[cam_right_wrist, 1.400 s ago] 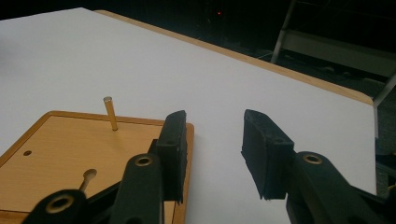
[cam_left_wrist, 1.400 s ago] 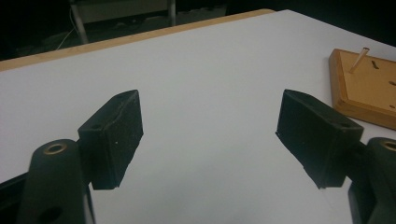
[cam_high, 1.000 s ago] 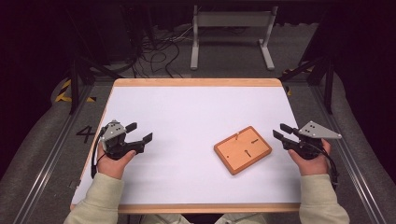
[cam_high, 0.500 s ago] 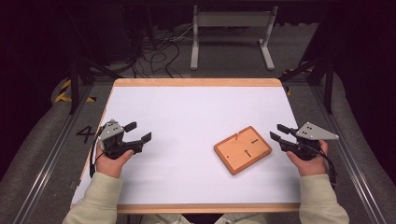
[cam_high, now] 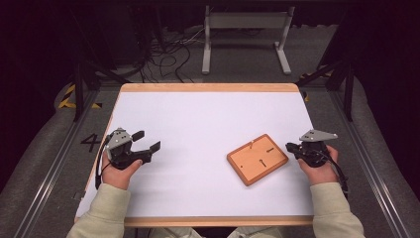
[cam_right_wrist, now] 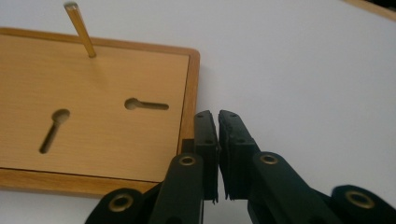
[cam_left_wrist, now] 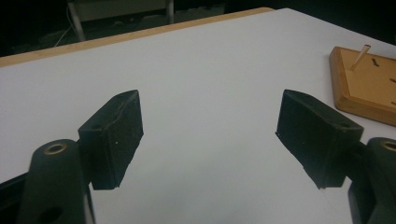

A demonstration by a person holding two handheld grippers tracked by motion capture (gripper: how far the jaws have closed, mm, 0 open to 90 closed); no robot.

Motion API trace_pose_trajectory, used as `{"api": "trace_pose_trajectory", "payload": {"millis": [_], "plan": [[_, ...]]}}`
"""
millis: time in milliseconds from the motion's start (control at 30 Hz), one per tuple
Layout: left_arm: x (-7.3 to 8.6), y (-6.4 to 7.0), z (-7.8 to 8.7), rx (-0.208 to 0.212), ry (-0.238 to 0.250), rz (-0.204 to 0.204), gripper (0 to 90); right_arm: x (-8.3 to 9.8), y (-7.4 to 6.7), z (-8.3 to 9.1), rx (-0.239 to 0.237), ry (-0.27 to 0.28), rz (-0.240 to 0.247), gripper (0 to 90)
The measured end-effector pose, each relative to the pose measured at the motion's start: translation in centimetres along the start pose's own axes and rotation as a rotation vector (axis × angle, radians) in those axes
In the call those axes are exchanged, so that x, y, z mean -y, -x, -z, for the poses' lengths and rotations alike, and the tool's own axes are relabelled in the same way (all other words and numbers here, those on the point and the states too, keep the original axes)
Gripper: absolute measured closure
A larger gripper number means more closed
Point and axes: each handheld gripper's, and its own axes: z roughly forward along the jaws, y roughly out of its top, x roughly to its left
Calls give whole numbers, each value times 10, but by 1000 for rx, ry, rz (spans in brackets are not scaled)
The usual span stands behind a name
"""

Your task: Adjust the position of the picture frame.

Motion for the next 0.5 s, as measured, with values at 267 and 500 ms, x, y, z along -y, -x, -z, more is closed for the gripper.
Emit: {"api": "trace_pose_trajectory", "payload": {"millis": [267,500], "plan": [[1,0,-1,-10,-23,-11,230,6,2,-14,-7,-141,-33,900],[1,1,-2,-13,-25,-12,230,7,1,-15,-21,-198,-42,900]]}}
